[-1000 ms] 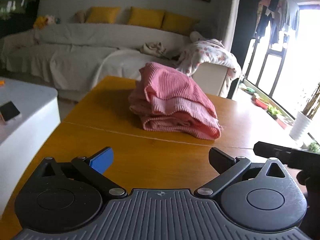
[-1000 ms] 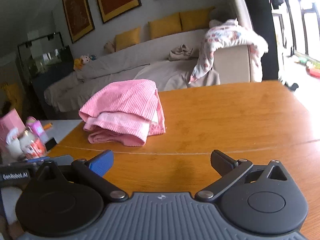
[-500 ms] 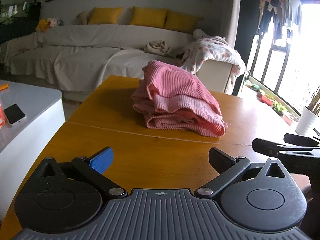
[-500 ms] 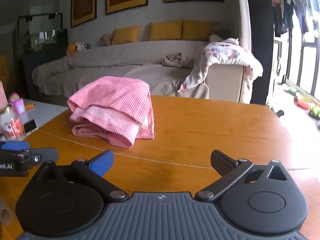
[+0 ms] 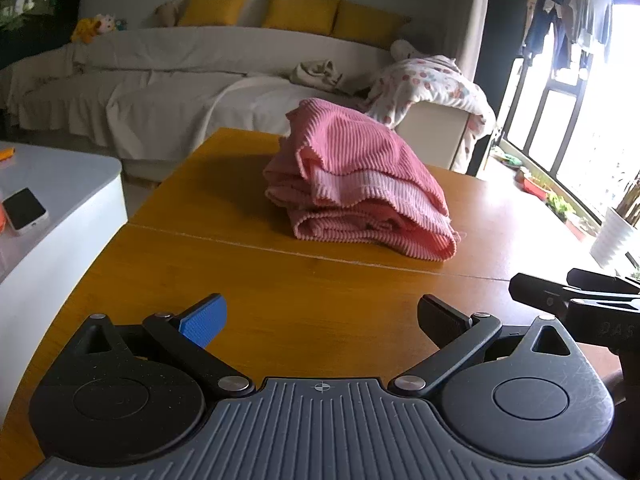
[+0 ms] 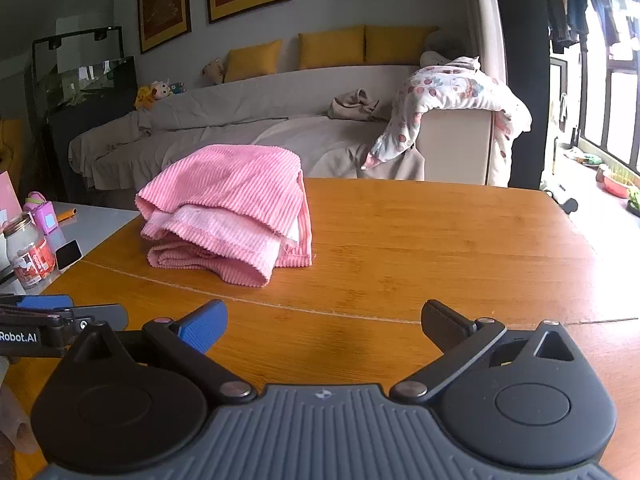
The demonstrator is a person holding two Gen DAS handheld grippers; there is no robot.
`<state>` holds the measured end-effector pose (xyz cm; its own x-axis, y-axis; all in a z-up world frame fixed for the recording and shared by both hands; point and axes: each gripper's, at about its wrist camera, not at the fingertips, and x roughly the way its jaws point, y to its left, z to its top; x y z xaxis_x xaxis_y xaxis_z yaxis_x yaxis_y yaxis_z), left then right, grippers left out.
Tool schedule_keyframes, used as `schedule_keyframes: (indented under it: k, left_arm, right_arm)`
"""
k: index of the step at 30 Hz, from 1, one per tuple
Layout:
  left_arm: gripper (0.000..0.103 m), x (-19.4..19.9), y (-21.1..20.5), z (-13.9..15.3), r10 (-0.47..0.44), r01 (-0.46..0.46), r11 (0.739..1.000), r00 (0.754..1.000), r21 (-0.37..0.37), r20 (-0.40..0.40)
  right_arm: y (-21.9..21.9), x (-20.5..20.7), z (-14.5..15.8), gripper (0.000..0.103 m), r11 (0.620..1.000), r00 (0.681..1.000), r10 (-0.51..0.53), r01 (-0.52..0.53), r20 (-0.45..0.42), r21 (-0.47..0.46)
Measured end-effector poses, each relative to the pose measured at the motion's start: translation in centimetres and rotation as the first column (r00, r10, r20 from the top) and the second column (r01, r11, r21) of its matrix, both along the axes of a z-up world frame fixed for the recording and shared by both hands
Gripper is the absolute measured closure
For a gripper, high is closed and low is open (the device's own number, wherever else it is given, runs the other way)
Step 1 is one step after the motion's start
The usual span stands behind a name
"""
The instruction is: Fold clothes
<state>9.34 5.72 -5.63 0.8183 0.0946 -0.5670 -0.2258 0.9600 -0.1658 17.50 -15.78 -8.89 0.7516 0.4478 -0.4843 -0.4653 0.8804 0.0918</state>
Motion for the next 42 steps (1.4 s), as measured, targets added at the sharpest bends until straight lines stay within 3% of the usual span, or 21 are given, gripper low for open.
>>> schedule_keyframes:
  k: [6, 42]
  left_arm:
    - [0.000, 0.10, -0.70, 0.16, -0.014, 0.014, 0.999, 1.000, 0.053, 0.010]
    - [0.000, 0.30, -0.21, -0.03, 0.002, -0.001, 1.000, 1.000, 0.026, -0.010]
  right_arm:
    - [-0.11, 0.08, -0.02, 0.000, 1.000, 1.000, -0.001, 0.001, -0.010, 0.004]
    - [-0.87, 0.69, -0.17, 0.000, 0.998, 0.998, -0.009, 0.013, -0.057, 0.060]
